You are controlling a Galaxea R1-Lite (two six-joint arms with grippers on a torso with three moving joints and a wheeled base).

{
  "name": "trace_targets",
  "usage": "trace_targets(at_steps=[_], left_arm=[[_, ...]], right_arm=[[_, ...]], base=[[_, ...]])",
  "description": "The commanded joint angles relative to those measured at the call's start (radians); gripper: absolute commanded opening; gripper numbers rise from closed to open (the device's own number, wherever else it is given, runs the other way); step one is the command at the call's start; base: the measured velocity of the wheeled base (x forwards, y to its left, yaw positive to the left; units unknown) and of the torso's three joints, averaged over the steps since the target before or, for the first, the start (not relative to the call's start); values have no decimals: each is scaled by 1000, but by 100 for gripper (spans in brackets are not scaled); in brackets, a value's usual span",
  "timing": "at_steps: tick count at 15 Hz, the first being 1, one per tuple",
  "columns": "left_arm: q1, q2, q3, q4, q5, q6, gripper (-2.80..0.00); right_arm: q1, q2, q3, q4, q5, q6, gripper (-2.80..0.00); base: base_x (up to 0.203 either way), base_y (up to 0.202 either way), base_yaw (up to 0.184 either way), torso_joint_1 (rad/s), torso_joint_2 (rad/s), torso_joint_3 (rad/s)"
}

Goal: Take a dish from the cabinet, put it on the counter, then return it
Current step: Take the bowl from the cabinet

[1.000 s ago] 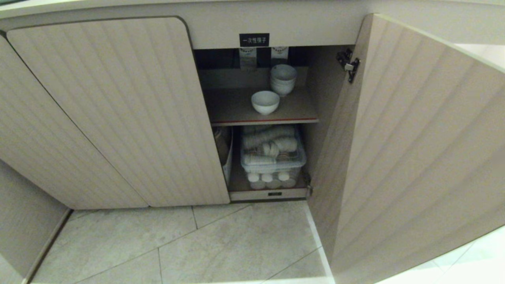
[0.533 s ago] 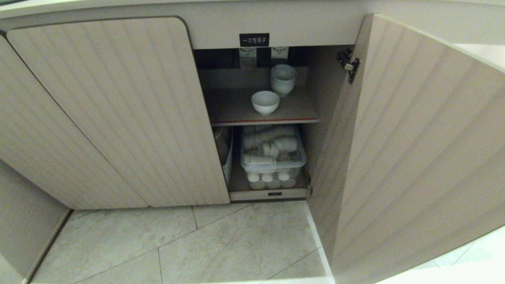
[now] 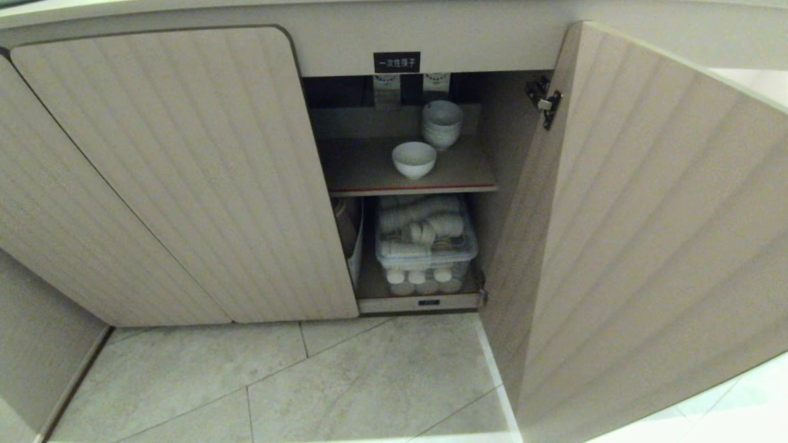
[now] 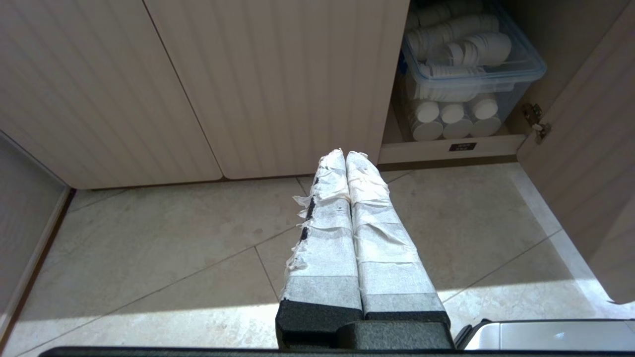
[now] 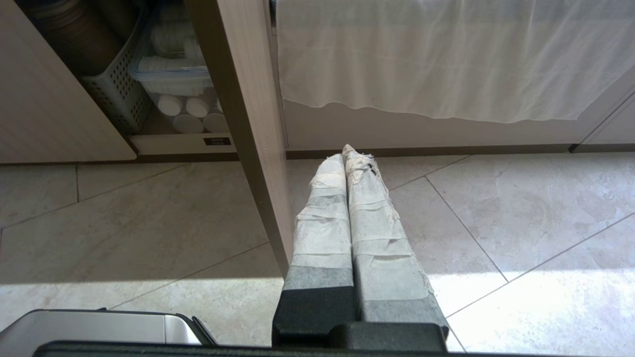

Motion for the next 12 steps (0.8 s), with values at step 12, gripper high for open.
trace_targets(at_steps=[12], left_arm=[[0,0,0,-1,0,0,-280]], right_arm=[[0,0,0,0,0,0,-280]], base=[[-44,0,0,1,0,1]])
